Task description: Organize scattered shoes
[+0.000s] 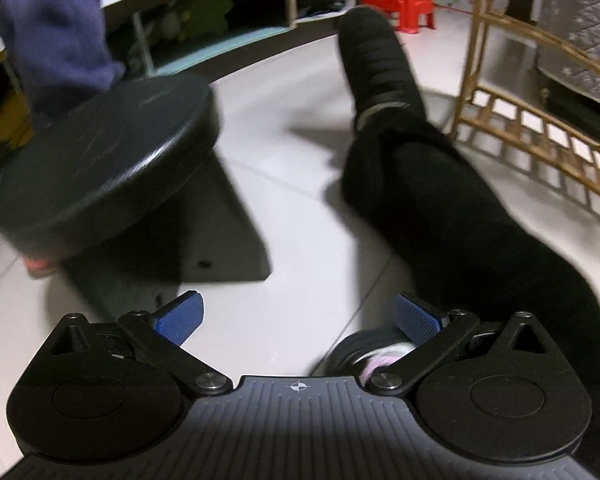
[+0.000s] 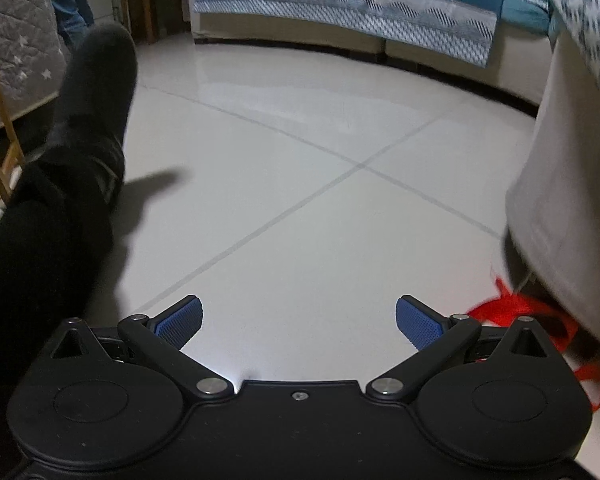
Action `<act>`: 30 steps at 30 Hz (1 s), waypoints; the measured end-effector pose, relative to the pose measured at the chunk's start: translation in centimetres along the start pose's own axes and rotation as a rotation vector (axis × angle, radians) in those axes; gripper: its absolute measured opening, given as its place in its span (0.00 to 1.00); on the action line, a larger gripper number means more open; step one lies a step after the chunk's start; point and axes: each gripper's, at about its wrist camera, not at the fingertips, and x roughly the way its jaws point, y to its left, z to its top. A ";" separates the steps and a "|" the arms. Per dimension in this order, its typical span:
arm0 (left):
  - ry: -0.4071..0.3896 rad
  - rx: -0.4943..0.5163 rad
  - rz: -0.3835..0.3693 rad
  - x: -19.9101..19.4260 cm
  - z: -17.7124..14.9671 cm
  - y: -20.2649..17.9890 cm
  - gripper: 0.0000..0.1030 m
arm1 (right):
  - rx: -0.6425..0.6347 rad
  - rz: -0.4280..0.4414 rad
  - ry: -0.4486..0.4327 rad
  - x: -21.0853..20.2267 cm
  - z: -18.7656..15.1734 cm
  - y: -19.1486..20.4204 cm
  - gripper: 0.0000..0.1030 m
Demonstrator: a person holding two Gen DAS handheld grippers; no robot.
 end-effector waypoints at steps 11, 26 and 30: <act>-0.074 0.094 -0.116 -1.5 5.2 -5.1 1.00 | -0.099 0.098 -0.110 -5.5 5.7 3.4 1.00; -0.156 0.243 -0.268 -3.4 9.5 -14.8 1.00 | -0.245 0.397 -0.190 -13.4 10.4 10.6 1.00; -0.171 0.260 -0.321 -3.9 10.2 -16.8 1.00 | -0.319 0.462 -0.206 -15.5 10.8 13.1 1.00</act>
